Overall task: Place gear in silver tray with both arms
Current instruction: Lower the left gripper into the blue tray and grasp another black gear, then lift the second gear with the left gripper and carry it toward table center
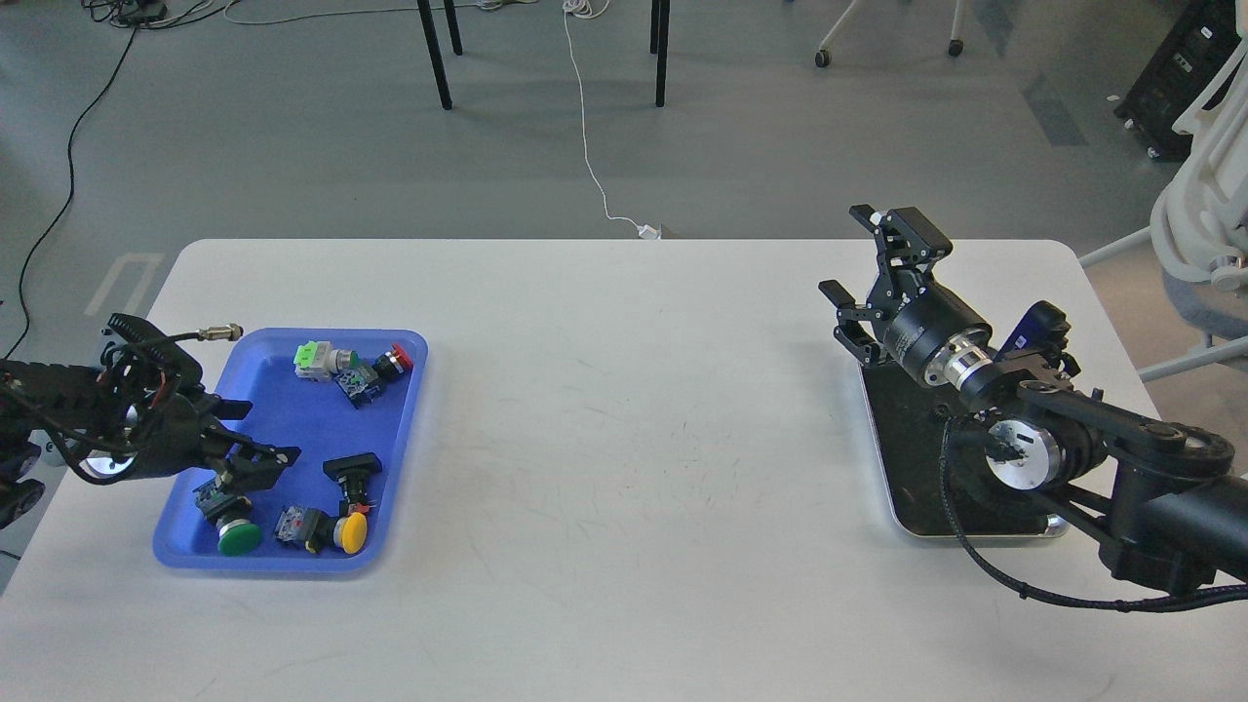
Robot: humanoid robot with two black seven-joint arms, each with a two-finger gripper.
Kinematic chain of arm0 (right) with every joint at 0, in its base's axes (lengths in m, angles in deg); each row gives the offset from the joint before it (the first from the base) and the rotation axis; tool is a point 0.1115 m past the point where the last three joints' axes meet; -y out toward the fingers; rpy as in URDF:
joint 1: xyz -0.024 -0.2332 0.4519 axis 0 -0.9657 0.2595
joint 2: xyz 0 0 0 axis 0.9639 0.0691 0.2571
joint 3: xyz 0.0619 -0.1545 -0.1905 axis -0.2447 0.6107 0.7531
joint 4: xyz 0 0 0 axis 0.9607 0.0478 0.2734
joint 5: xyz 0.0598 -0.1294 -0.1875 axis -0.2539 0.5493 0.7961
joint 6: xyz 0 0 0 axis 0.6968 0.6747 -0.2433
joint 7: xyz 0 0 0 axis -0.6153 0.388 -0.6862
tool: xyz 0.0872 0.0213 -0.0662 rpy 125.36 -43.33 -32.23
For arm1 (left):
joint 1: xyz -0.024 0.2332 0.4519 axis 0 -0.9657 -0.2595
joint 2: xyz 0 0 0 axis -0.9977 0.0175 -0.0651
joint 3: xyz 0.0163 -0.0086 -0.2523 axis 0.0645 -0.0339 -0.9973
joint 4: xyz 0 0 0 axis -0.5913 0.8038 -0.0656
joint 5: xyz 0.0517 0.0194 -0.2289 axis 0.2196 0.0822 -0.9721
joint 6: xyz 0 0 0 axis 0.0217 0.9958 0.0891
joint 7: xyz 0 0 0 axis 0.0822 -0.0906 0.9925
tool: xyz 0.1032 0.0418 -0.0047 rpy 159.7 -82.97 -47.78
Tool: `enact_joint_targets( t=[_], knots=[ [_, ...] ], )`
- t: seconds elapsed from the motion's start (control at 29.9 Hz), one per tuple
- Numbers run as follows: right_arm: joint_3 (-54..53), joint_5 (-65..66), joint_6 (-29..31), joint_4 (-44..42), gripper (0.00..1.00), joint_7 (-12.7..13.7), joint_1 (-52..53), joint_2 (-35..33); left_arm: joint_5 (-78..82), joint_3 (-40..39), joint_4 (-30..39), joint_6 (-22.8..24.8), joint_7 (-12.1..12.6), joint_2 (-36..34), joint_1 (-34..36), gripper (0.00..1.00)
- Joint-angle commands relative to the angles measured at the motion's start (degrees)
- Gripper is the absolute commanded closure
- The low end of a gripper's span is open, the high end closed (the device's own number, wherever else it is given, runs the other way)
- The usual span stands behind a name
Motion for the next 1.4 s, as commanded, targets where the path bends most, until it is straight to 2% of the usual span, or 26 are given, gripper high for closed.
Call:
enact_joint_targets(
  t=[0.0, 0.17, 0.3, 0.43, 0.57, 0.87, 1.1, 1.37],
  knots=[
    [0.0, 0.06, 0.0, 0.08, 0.04, 0.01, 0.0, -0.24, -0.01, 1.04, -0.14, -0.01, -0.01, 0.04, 0.05, 0.18],
    [0.09, 0.32, 0.0, 0.87, 0.04, 0.01, 0.0, -0.25, -0.01, 1.48, -0.22, -0.01, -0.01, 0.13, -0.03, 0.24],
    [0.09, 0.32, 0.0, 0.87, 0.04, 0.01, 0.0, -0.33, -0.01, 1.48, -0.22, -0.01, -0.01, 0.22, -0.12, 0.32],
    [0.09, 0.32, 0.0, 0.87, 0.04, 0.01, 0.0, -0.51, -0.01, 1.57, -1.27, -0.01, -0.01, 0.48, -0.12, 0.49],
    [0.0, 0.32, 0.0, 0.87, 0.04, 0.01, 0.0, -0.51, -0.01, 2.44, -1.98, -0.01, -0.01, 0.66, -0.03, 0.54],
    [-0.09, 0.32, 0.0, 0.87, 0.04, 0.01, 0.0, -0.51, -0.01, 2.45, -2.07, -0.01, -0.01, 0.66, 0.32, 0.79],
    [-0.17, 0.32, -0.09, 0.87, 0.04, 0.01, 0.0, -0.6, -0.01, 1.92, -1.19, -0.27, -0.01, 0.48, 1.8, 0.81],
    [-0.44, 0.32, -0.09, 0.96, 0.04, 0.01, 0.09, -1.47, -0.01, 2.01, 5.65, -0.27, -0.01, -0.75, 13.39, 0.81]
  ],
)
